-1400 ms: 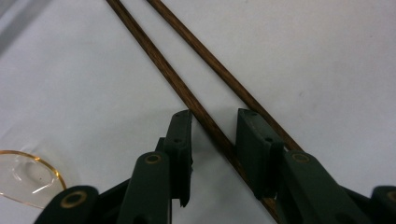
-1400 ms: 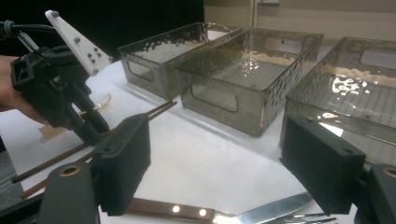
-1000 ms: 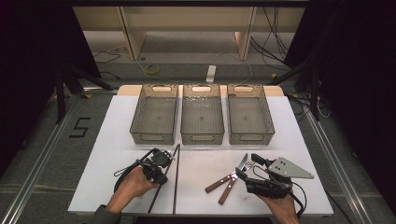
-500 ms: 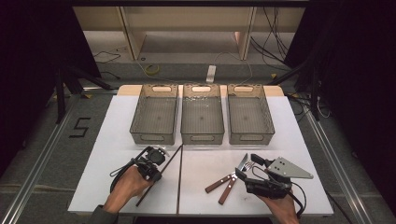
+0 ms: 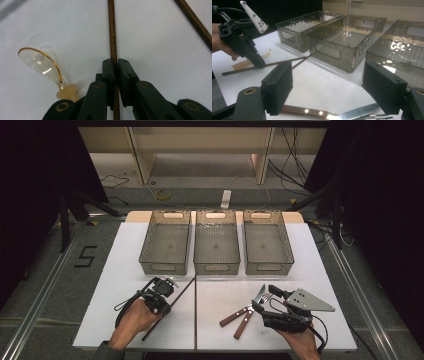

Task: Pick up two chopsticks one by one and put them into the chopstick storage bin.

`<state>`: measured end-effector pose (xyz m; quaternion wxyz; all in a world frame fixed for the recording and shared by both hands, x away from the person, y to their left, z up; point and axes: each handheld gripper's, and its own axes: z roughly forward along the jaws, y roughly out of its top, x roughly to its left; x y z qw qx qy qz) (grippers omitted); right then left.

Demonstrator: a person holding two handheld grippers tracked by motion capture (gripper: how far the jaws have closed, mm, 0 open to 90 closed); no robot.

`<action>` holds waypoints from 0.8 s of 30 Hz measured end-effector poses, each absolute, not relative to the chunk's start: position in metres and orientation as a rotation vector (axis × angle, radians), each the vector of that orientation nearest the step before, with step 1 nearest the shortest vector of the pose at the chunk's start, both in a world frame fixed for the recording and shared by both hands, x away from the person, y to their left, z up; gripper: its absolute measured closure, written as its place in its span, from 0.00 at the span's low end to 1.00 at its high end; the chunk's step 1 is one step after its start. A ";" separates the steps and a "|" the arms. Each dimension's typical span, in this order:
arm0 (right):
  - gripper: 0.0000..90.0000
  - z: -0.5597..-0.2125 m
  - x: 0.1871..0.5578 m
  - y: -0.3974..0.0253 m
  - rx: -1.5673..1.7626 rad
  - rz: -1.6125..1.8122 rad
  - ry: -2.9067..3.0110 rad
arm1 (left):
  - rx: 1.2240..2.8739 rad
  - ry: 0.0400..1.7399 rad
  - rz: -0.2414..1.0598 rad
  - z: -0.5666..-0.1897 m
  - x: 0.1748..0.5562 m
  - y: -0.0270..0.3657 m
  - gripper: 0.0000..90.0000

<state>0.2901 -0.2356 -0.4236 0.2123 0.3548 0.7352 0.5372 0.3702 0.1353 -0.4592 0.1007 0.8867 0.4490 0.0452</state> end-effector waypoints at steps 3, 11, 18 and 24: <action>0.27 -0.424 0.290 -0.235 0.986 1.491 2.046 | 2.620 1.330 0.122 -0.460 0.369 0.135 0.93; 0.28 -0.424 0.290 -0.235 0.986 1.496 2.044 | 2.613 1.321 0.114 -0.457 0.369 0.136 0.94; 0.27 -0.424 0.290 -0.235 0.980 1.495 2.047 | 2.603 1.303 0.113 -0.450 0.366 0.137 0.94; 0.27 -0.424 0.289 -0.235 0.978 1.498 2.048 | 2.552 1.272 0.117 -0.440 0.363 0.139 0.94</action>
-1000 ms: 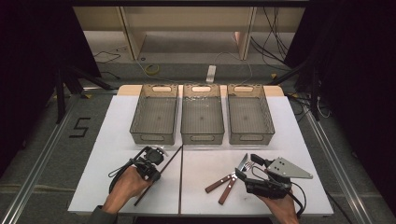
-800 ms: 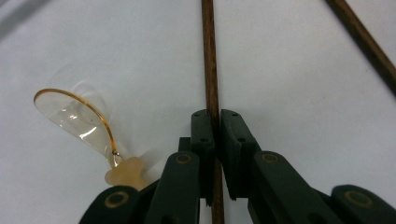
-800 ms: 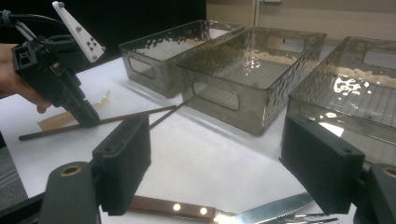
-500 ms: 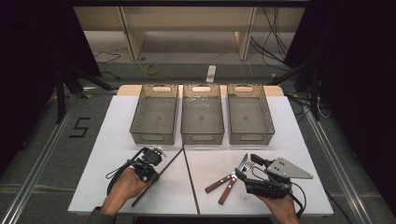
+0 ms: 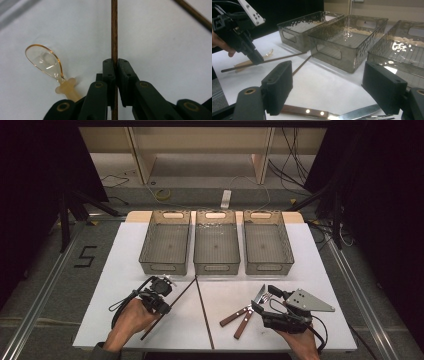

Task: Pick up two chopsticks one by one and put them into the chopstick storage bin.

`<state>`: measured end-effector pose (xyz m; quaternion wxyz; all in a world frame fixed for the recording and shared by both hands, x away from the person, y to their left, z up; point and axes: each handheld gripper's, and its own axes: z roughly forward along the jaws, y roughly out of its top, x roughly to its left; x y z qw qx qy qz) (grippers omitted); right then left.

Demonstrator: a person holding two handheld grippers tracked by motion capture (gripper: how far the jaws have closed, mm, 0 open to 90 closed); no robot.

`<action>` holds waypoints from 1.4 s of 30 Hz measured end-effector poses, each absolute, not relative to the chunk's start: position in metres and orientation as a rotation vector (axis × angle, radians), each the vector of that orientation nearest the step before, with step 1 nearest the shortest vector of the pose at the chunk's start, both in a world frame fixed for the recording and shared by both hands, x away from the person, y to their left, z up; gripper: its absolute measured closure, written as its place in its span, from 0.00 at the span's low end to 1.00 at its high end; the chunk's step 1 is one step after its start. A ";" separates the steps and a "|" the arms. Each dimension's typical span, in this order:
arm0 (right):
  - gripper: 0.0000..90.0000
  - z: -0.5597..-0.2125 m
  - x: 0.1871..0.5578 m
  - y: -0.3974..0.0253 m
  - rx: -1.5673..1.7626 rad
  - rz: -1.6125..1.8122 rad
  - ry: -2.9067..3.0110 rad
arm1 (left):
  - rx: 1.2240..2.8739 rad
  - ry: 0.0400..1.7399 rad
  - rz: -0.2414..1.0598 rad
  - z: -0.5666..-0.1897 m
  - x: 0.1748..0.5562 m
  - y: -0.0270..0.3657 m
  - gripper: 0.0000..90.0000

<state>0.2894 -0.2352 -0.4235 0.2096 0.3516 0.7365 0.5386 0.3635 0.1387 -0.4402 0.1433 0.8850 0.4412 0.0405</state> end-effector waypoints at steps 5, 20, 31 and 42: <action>0.27 -0.423 0.289 -0.235 0.974 1.502 2.047 | 2.488 1.233 0.110 -0.430 0.363 0.141 0.94; 0.27 -0.424 0.289 -0.235 0.975 1.508 2.046 | 2.298 1.158 0.171 -0.400 0.363 0.146 0.94; 0.27 -0.424 0.289 -0.235 0.973 1.511 2.044 | 2.207 1.138 0.233 -0.388 0.369 0.151 0.94; 0.27 -0.424 0.289 -0.235 0.969 1.518 2.038 | 2.132 1.111 0.286 -0.373 0.379 0.154 0.94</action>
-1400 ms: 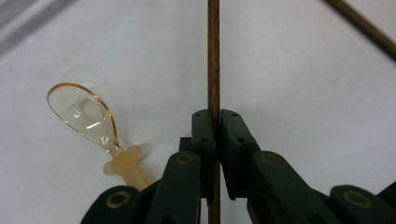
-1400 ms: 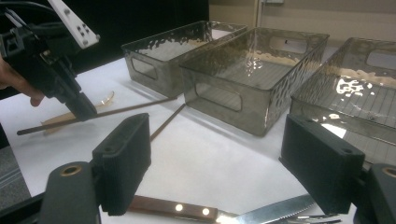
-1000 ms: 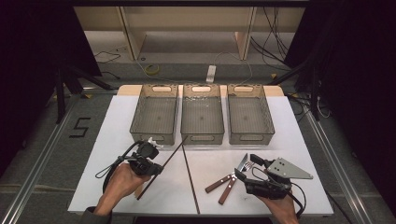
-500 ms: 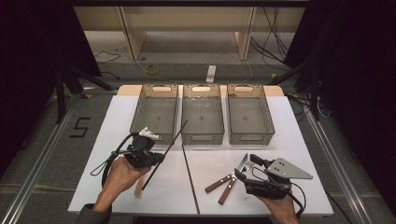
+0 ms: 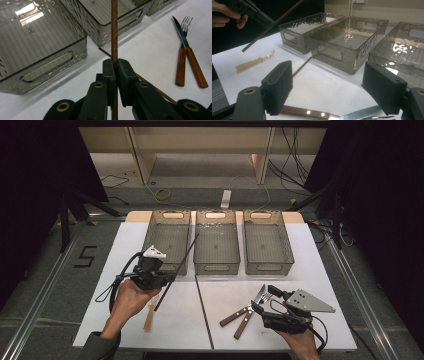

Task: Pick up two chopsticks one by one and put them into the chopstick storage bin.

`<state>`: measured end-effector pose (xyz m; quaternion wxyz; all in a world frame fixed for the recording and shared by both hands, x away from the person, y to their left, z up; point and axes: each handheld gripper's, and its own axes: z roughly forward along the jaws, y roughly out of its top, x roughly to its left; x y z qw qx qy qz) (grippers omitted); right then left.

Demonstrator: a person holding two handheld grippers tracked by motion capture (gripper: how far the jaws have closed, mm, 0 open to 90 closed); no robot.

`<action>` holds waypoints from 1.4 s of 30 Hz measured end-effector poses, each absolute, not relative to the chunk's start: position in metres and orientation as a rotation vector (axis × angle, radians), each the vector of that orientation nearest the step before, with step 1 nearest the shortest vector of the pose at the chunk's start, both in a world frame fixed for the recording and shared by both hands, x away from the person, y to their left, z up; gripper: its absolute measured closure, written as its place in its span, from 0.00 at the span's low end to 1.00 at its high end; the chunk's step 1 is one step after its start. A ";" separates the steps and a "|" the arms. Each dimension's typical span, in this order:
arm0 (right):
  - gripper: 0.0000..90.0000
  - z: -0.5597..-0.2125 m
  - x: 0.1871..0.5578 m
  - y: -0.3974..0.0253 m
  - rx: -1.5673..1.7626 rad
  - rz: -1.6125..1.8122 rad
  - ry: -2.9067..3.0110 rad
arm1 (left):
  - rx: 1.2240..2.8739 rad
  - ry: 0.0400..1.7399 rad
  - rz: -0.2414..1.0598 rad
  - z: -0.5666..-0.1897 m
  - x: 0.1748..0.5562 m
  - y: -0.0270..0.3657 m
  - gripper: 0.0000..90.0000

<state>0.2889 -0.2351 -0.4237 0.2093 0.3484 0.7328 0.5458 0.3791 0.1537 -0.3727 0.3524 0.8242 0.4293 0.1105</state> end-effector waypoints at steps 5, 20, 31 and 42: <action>0.27 -0.424 0.289 -0.235 0.974 1.516 2.036 | 2.115 1.099 0.309 -0.367 0.386 0.157 0.94; 0.27 -0.424 0.289 -0.236 0.971 1.518 2.035 | 2.030 1.114 0.369 -0.351 0.406 0.164 0.94; 0.27 -0.424 0.289 -0.236 0.976 1.521 2.034 | 2.002 1.095 0.413 -0.340 0.423 0.166 0.94; 0.27 -0.424 0.289 -0.235 0.975 1.527 2.035 | 1.950 1.102 0.479 -0.326 0.446 0.177 0.94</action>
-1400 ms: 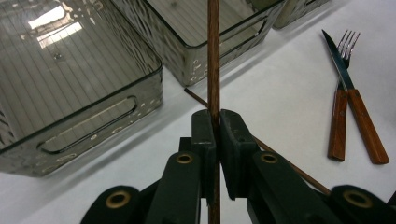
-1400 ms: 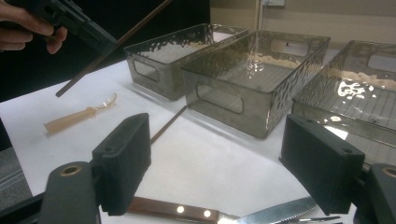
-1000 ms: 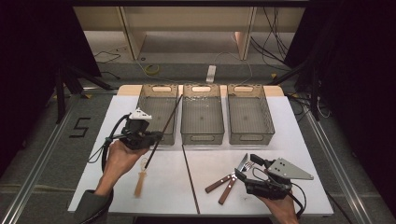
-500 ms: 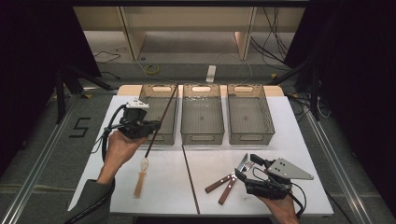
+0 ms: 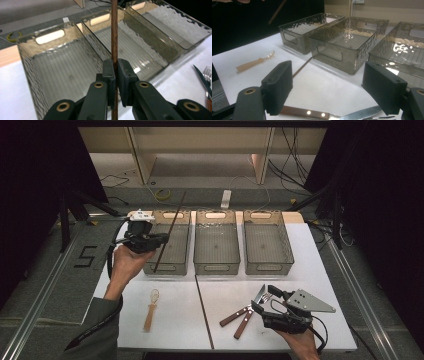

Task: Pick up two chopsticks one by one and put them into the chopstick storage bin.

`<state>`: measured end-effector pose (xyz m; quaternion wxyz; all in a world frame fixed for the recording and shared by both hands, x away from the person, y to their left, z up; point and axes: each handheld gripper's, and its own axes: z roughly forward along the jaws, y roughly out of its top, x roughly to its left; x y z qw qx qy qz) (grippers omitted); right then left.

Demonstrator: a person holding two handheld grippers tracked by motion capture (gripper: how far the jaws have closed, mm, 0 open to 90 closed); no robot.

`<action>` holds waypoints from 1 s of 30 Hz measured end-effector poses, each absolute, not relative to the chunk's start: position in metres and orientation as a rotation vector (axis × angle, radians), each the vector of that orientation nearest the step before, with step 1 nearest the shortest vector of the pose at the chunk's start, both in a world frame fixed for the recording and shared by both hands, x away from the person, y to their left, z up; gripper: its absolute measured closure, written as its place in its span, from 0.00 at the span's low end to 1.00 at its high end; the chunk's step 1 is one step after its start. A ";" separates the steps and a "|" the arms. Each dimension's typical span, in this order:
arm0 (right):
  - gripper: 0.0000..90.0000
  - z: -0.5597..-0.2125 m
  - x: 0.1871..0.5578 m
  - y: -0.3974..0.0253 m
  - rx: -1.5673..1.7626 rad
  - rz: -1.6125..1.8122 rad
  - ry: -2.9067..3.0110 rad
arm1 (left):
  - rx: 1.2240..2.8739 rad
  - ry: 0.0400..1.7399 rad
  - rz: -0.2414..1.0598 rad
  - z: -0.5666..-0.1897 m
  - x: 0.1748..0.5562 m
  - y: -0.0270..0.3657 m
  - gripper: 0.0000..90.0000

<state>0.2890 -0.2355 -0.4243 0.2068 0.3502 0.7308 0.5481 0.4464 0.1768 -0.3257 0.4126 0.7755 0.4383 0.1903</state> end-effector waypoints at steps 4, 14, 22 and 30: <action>0.27 -0.424 0.289 -0.236 0.975 1.526 2.036 | 1.952 1.106 0.505 -0.321 0.456 0.179 0.94; 0.27 -0.424 0.289 -0.236 0.975 1.528 2.036 | 1.935 1.147 0.538 -0.323 0.475 0.184 0.94; 0.27 -0.424 0.289 -0.235 0.974 1.528 2.039 | 1.909 1.182 0.569 -0.335 0.488 0.190 0.94; 0.27 -0.425 0.289 -0.235 0.970 1.530 2.043 | 1.894 1.229 0.590 -0.353 0.498 0.195 0.94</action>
